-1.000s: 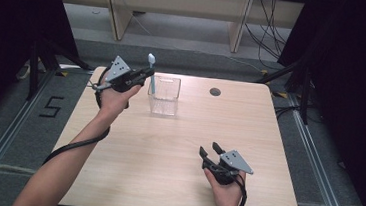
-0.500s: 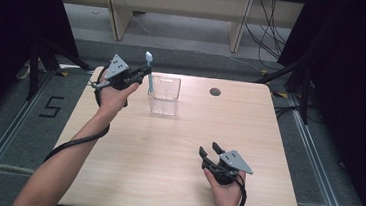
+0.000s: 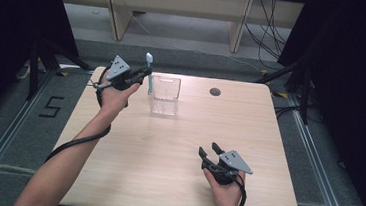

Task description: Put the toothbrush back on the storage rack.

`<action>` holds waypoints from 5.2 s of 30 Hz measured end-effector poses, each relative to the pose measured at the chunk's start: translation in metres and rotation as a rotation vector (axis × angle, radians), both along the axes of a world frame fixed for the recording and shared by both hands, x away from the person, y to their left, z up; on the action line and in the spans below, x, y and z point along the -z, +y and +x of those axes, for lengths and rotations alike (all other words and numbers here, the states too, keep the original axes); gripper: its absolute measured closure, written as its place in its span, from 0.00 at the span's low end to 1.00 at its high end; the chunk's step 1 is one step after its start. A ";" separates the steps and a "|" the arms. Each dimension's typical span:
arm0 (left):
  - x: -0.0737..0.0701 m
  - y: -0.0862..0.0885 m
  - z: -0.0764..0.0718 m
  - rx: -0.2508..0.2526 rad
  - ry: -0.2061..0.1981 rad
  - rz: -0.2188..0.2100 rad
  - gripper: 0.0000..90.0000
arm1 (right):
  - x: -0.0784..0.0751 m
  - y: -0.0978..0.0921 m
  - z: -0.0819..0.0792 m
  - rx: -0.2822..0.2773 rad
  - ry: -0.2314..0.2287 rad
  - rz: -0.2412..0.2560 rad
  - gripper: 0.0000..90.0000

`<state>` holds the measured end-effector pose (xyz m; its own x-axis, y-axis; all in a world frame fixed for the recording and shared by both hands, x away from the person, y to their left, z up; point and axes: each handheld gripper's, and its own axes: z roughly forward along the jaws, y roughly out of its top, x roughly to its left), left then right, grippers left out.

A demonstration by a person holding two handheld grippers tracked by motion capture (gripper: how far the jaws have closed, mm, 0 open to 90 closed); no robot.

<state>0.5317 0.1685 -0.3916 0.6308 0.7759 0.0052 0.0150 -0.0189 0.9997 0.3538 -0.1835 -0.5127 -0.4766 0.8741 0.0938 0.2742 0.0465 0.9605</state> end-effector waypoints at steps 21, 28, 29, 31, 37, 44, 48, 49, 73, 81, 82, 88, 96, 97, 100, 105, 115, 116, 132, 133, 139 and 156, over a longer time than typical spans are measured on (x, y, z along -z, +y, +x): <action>0.011 -0.002 0.001 -0.009 0.025 0.013 0.95 | 0.001 0.002 0.000 -0.011 0.012 0.006 0.51; 0.014 -0.004 0.001 -0.011 0.032 0.019 0.95 | 0.001 0.002 0.000 -0.008 0.014 0.006 0.51; 0.015 -0.004 0.001 -0.012 0.037 0.020 0.95 | 0.001 0.002 0.000 -0.013 0.005 -0.001 0.51; 0.016 -0.004 0.001 -0.012 0.037 0.019 0.95 | 0.001 0.001 0.001 -0.010 -0.006 -0.014 0.51; 0.019 -0.005 0.001 -0.015 0.048 0.022 0.95 | 0.000 0.000 0.000 -0.002 -0.003 -0.021 0.51; 0.027 -0.003 0.000 -0.023 0.066 0.018 0.95 | 0.001 0.002 0.000 -0.014 0.016 0.000 0.51; 0.029 -0.003 -0.001 -0.022 0.070 0.020 0.95 | 0.002 0.003 0.000 -0.020 0.016 0.009 0.51; 0.029 -0.003 -0.001 -0.022 0.070 0.020 0.95 | 0.002 0.002 0.001 -0.010 -0.001 -0.011 0.51; 0.039 -0.006 -0.003 -0.031 0.095 0.028 0.95 | 0.001 0.002 0.000 -0.012 0.012 -0.017 0.51; 0.043 -0.008 -0.002 -0.035 0.106 0.025 0.95 | 0.002 0.002 0.001 -0.025 0.007 -0.007 0.51; 0.043 -0.008 -0.002 -0.035 0.106 0.026 0.95 | 0.002 0.002 0.001 -0.025 0.007 -0.007 0.51; 0.046 -0.008 -0.001 -0.038 0.114 0.023 0.95 | 0.002 0.004 -0.002 0.003 0.023 -0.002 0.51; 0.047 -0.007 0.000 -0.043 0.121 0.023 0.95 | 0.003 0.002 0.001 -0.015 -0.011 -0.021 0.51; 0.047 -0.007 0.000 -0.043 0.121 0.023 0.95 | 0.003 0.002 0.001 -0.015 -0.011 -0.021 0.51; 0.049 -0.007 0.000 -0.044 0.123 0.026 0.95 | 0.002 0.002 0.001 -0.010 -0.005 -0.025 0.51; 0.052 -0.005 0.000 -0.045 0.135 0.033 0.95 | 0.003 0.004 0.000 -0.019 0.026 -0.007 0.51; 0.056 -0.004 0.000 -0.044 0.148 0.033 0.95 | 0.003 0.004 0.000 -0.015 0.028 -0.017 0.51; 0.057 -0.004 0.000 -0.044 0.149 0.034 0.95 | 0.004 0.005 0.000 -0.024 0.020 -0.009 0.51; 0.062 -0.003 0.000 -0.045 0.168 0.041 0.94 | 0.004 0.004 0.001 -0.020 0.007 -0.022 0.51; 0.063 -0.003 0.000 -0.046 0.171 0.041 0.94 | 0.004 0.005 0.000 -0.021 0.019 -0.009 0.51; 0.066 -0.003 0.000 -0.046 0.180 0.045 0.94 | 0.004 0.005 0.001 -0.023 0.019 -0.006 0.51; 0.071 -0.004 0.001 -0.046 0.190 0.059 0.94 | 0.004 0.005 0.000 -0.022 0.026 -0.003 0.51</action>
